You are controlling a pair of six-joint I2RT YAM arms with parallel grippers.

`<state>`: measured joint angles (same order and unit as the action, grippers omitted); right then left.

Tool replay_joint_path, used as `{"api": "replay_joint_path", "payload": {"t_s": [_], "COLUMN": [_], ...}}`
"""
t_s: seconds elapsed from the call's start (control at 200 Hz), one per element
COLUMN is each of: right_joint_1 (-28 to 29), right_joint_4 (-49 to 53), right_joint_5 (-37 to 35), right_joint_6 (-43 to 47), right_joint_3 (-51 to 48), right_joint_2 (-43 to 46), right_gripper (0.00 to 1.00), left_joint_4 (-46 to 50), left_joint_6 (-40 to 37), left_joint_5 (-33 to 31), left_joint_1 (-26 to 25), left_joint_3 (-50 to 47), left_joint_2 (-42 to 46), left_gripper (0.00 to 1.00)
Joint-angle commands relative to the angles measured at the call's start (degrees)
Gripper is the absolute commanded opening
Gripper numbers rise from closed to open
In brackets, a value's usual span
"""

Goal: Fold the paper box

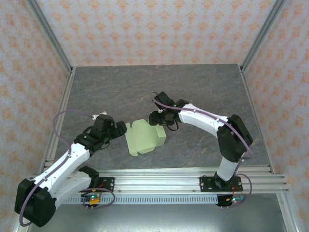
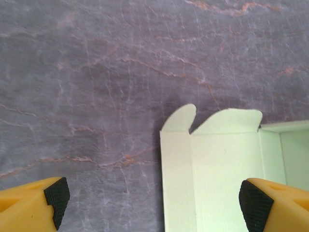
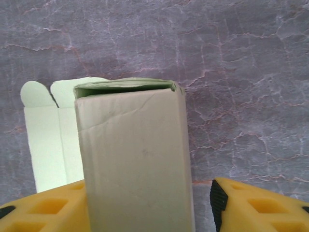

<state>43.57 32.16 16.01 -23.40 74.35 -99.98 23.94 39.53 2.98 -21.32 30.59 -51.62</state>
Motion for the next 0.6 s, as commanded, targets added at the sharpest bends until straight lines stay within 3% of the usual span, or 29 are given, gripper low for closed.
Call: {"api": "replay_joint_path", "payload": {"t_s": [0.0,0.435,0.596], "right_joint_1": [-1.30,-10.44,-12.71], "right_joint_4": [-2.25,-15.82,-19.95], "right_joint_5": [3.22,17.67,21.94], "right_joint_6": [-2.07,-6.74,-8.15], "right_joint_3": [-1.20,-13.34,-16.03], "right_joint_2": [0.28,4.65,5.24], "right_gripper": [0.60,0.51,0.51], "left_joint_4": [-6.00,-9.92,-16.67], "left_joint_6": [1.71,-0.05,0.34], "left_joint_5": [4.80,8.65,16.71], "left_joint_1": [0.23,0.27,0.23], "left_joint_3": [-2.33,-2.90,-3.52], "left_joint_2": [0.25,-3.58,-5.53], "left_gripper": [0.94,1.00,1.00]}}
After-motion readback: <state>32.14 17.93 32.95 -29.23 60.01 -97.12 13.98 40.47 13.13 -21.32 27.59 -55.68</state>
